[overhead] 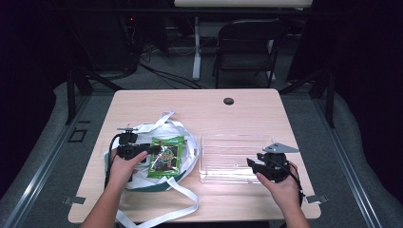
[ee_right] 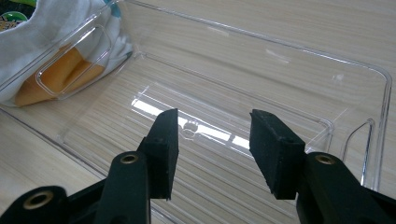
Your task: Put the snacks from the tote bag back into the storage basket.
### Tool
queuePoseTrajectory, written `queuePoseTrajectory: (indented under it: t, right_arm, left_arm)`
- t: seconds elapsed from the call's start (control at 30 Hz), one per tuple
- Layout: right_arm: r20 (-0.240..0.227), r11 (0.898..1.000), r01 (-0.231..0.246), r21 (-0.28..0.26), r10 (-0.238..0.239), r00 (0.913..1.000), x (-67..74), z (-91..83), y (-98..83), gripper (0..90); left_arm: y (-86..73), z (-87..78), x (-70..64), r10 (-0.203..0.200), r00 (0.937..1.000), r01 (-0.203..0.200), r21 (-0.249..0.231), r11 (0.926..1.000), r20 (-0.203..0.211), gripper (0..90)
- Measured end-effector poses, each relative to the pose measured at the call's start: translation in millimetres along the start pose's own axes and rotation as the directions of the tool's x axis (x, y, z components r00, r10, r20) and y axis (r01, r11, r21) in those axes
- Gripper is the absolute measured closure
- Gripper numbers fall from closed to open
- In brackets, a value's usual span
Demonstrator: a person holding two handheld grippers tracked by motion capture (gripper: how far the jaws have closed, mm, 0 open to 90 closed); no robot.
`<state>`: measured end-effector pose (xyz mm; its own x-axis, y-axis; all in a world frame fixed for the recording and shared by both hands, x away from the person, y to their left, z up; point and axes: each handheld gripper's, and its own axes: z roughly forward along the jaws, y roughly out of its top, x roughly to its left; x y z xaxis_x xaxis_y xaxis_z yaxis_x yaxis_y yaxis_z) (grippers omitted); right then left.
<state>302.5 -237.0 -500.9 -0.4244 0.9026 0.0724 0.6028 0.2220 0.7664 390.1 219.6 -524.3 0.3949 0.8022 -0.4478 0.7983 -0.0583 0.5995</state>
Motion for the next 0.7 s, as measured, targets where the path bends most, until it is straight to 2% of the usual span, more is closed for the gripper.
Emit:
queuePoseTrajectory:
  t: [0.7]
  right_arm:
    - [0.011,1.0,0.001,0.007,-0.001,0.9999,0.5,-1.4,-2.8,52.4]
  left_arm:
    - [-0.5,16.7,3.8,-0.022,0.9983,0.019,0.07,0.9974,0.053,36.8]
